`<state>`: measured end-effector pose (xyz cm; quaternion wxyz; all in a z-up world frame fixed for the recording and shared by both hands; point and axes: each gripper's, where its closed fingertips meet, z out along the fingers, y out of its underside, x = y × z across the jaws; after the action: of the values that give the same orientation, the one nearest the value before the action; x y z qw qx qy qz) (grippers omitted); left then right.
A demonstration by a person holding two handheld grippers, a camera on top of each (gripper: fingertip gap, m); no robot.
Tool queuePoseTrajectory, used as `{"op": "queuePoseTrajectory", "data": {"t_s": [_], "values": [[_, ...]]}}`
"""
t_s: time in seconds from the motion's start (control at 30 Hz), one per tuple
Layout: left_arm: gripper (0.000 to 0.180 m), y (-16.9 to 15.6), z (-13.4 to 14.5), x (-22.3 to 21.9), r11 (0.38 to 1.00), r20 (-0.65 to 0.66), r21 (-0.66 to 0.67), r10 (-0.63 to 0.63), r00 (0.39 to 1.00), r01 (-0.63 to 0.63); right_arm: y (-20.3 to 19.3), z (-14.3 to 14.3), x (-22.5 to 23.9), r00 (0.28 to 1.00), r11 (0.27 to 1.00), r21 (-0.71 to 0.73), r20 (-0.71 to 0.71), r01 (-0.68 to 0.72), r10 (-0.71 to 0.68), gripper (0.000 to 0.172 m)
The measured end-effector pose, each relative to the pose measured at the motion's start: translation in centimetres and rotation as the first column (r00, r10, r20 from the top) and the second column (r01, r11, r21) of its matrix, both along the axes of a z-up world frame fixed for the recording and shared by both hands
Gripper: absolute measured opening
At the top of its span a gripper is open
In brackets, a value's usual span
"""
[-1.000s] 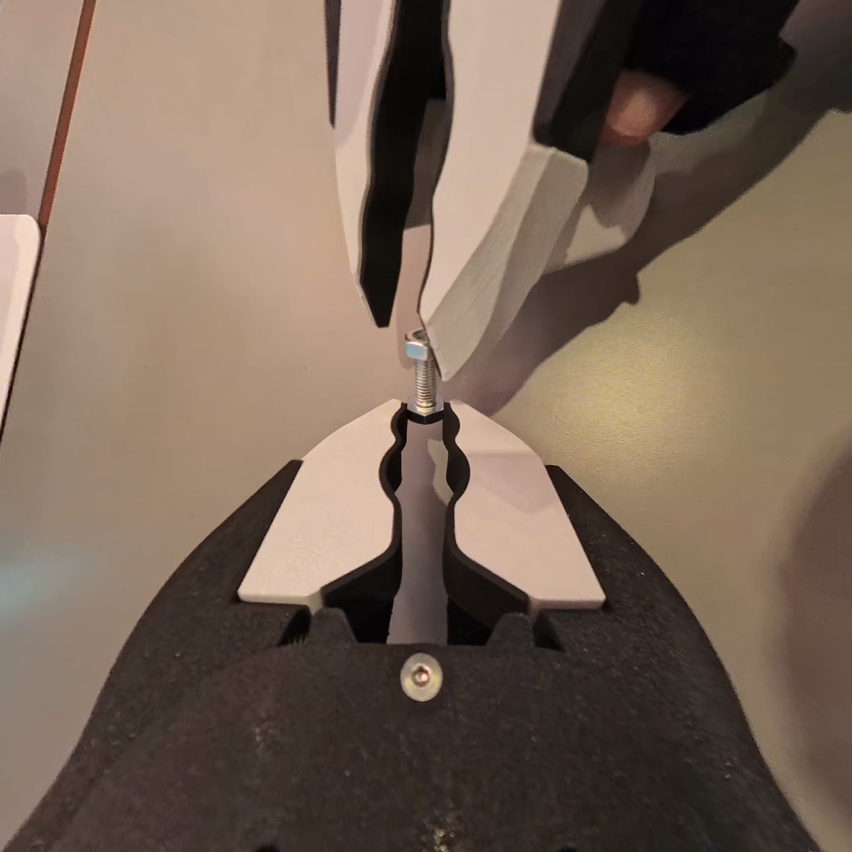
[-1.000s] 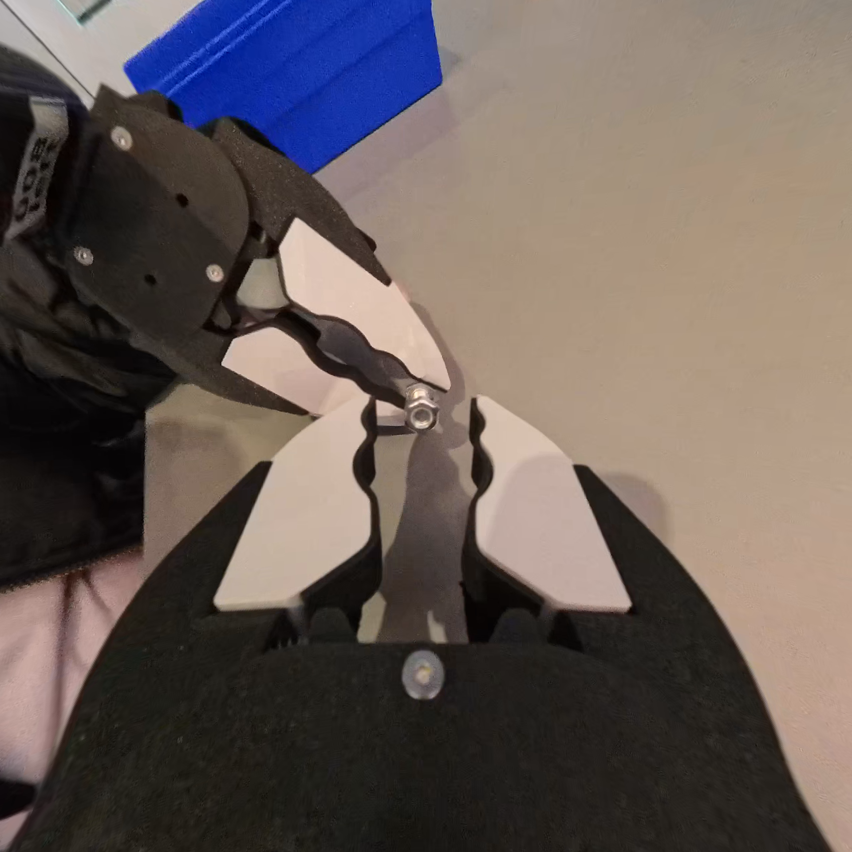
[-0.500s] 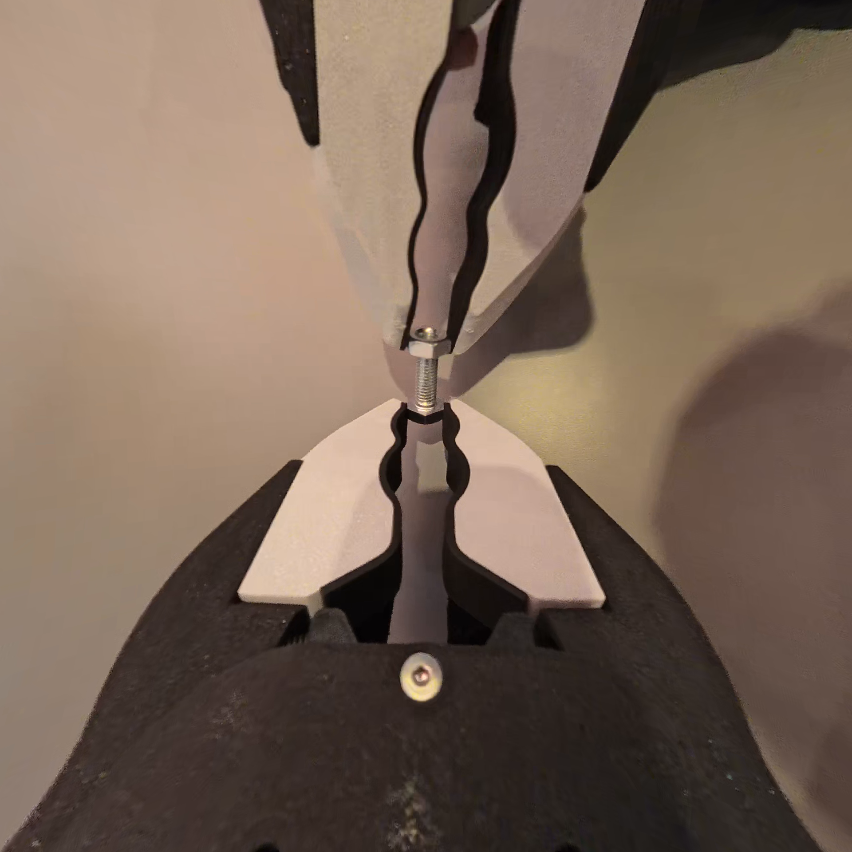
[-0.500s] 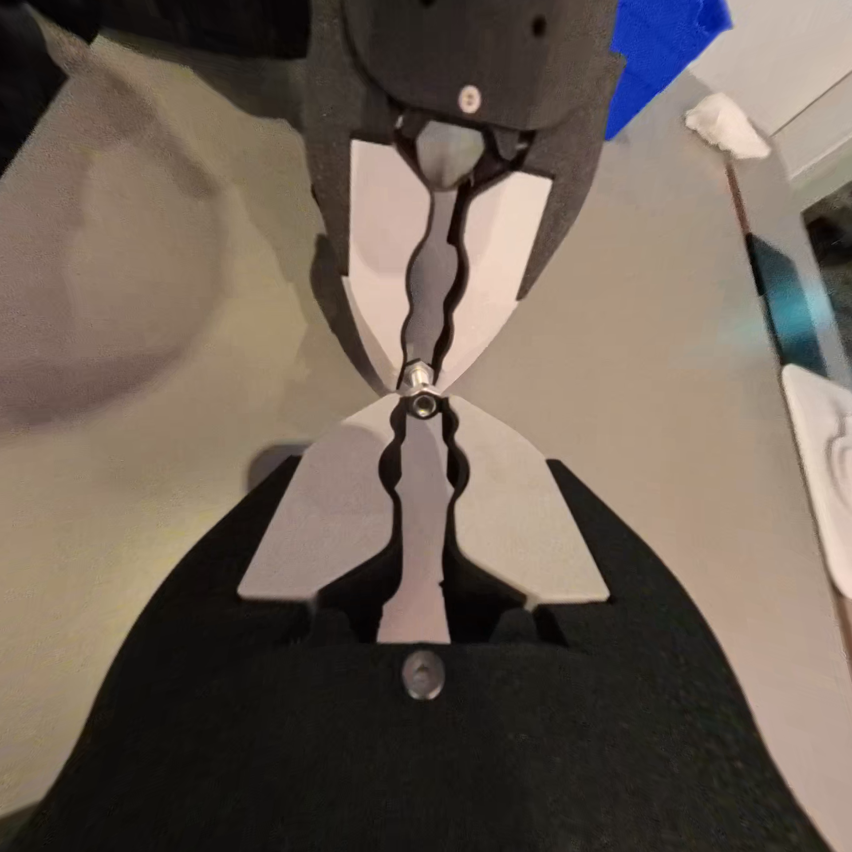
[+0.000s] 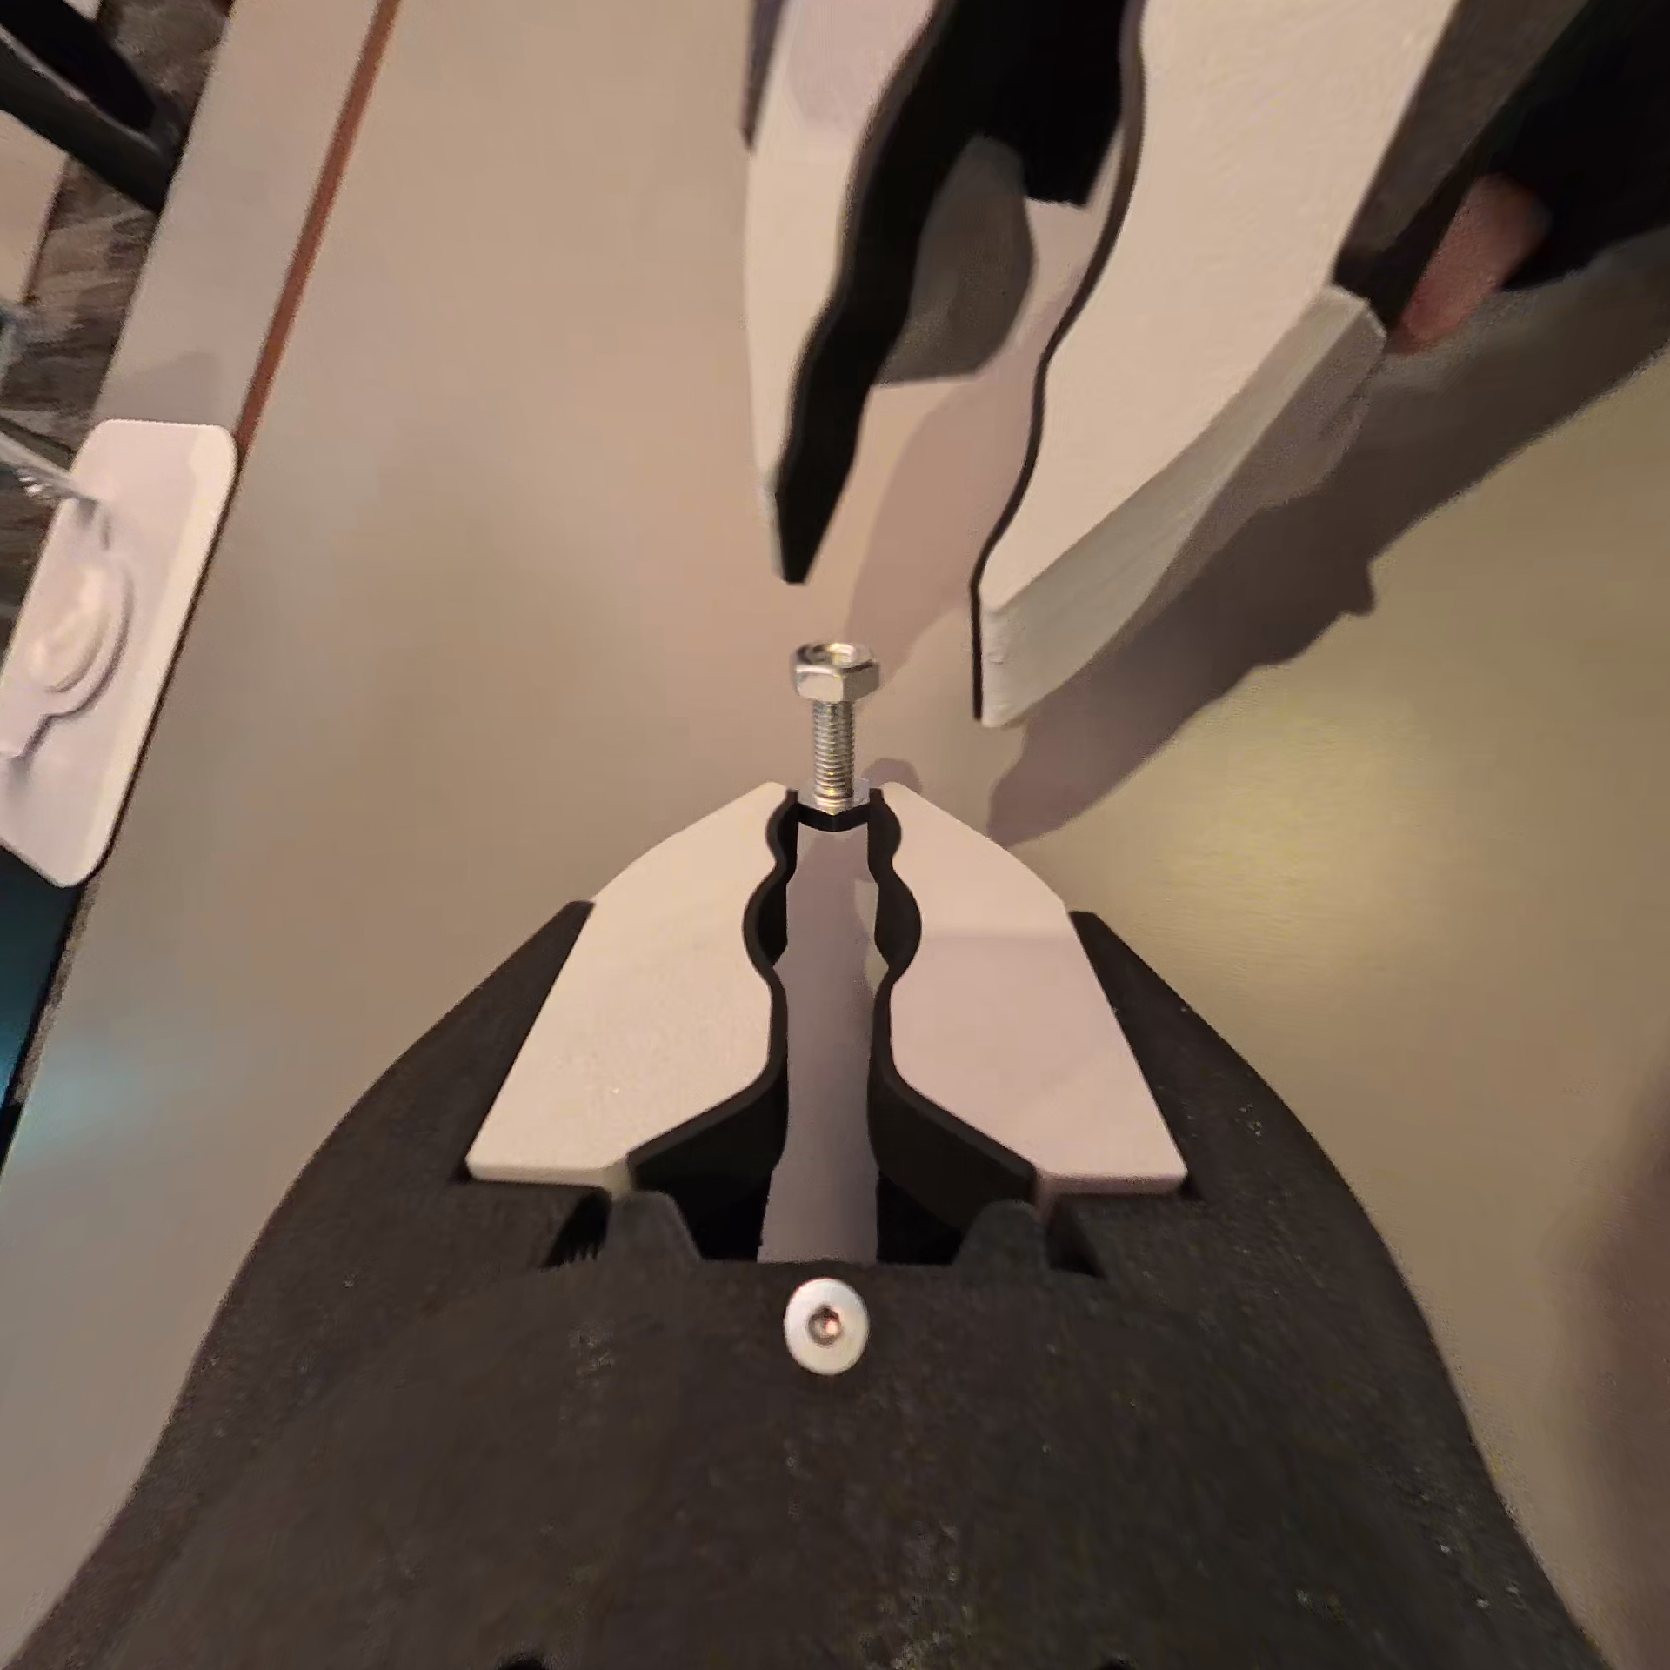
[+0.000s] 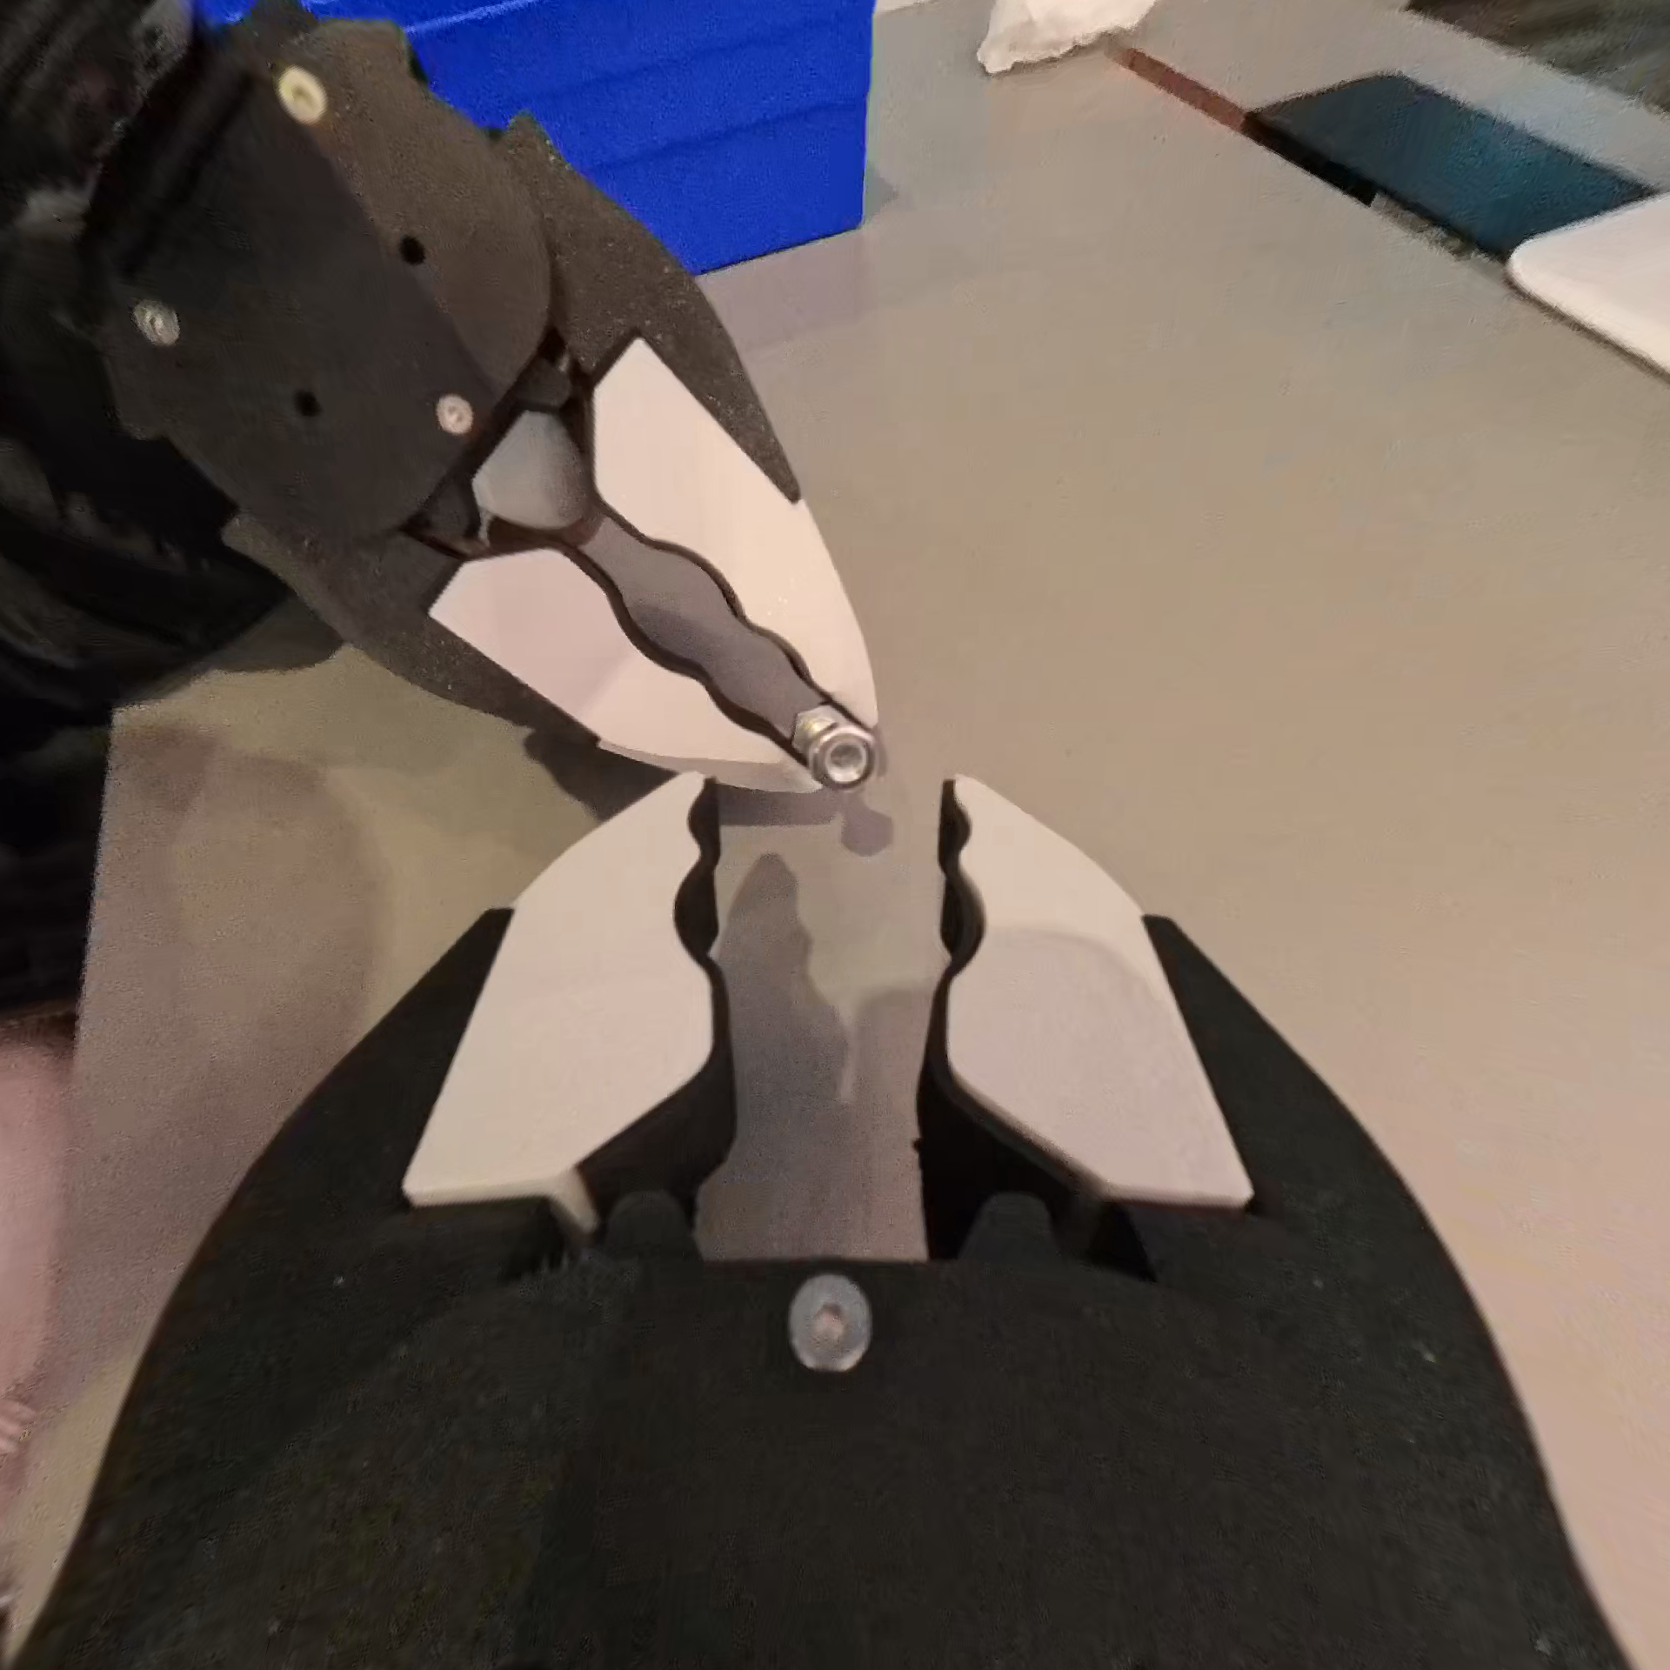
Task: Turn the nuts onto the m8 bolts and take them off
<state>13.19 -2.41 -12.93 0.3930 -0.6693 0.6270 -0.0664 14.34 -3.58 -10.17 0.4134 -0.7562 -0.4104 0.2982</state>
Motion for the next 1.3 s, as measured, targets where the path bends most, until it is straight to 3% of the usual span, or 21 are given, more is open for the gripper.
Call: {"op": "queuePoseTrajectory", "data": {"t_s": [0.2,0.27,0.4,0.5,0.57,0.7,0.77,0.9,1.03,1.17,1.3], "values": [[0.014,0.6,-0.1,0.0,0.999,0.0,0.027,0.031,1.0,-0.031,1.5,0.0,-0.7,0.98,0.974,-0.192,-0.132,0.123,-0.15,0.034],[0.014,0.5,0.0,0.0,0.999,0.005,0.022,0.03,1.0,-0.03,1.3,-0.4,-0.8,0.981,0.967,-0.229,-0.129,0.114,-0.147,0.018],[0.014,0.3,-0.2,0.1,1.0,-0.002,0.014,0.018,1.0,-0.018,1.0,-0.6,-0.8,0.985,0.964,-0.25,-0.124,0.088,-0.122,0.015],[0.014,-0.5,-0.1,0.3,0.999,0.007,-0.019,-0.031,0.999,0.031,0.1,-0.5,-0.6,0.999,0.992,-0.119,-0.047,-0.032,0.026,0.015],[0.014,-1.4,0.2,0.6,0.996,0.038,-0.061,-0.067,0.997,0.07,-0.5,-0.1,-0.4,0.987,0.986,0.062,0.052,-0.157,0.154,0.015],[0.014,-3.1,0.5,1.1,0.978,0.079,-0.141,-0.146,0.986,0.156,-2.0,0.2,0.0,0.915,0.855,0.35,0.27,-0.384,0.3,0.015],[0.014,-3.2,0.4,1.2,0.977,0.075,-0.144,-0.151,0.986,0.16,-2.0,0.1,0.1,0.903,0.824,0.395,0.309,-0.406,0.297,0.015],[0.014,-2.4,-0.2,0.8,0.985,0.041,-0.119,-0.118,0.992,0.122,-1.0,-0.7,0.0,0.923,0.868,0.361,0.307,-0.34,0.234,0.016],[0.014,-1.7,-0.2,0.7,0.991,0.037,-0.101,-0.085,0.996,0.089,0.3,-1.6,0.2,0.943,0.937,0.277,0.308,-0.212,0.123,0.031],[0.014,-0.9,-0.4,0.3,0.997,0.016,-0.067,-0.048,0.999,0.049,0.5,-1.2,0.0,0.984,0.99,0.122,0.175,-0.065,0.043,0.036],[0.014,0.1,-0.3,0.1,1.0,0.005,-0.009,-0.007,1.0,0.007,1.1,-1.0,0.2,0.995,0.995,-0.052,0.061,0.088,-0.085,0.037]]}}
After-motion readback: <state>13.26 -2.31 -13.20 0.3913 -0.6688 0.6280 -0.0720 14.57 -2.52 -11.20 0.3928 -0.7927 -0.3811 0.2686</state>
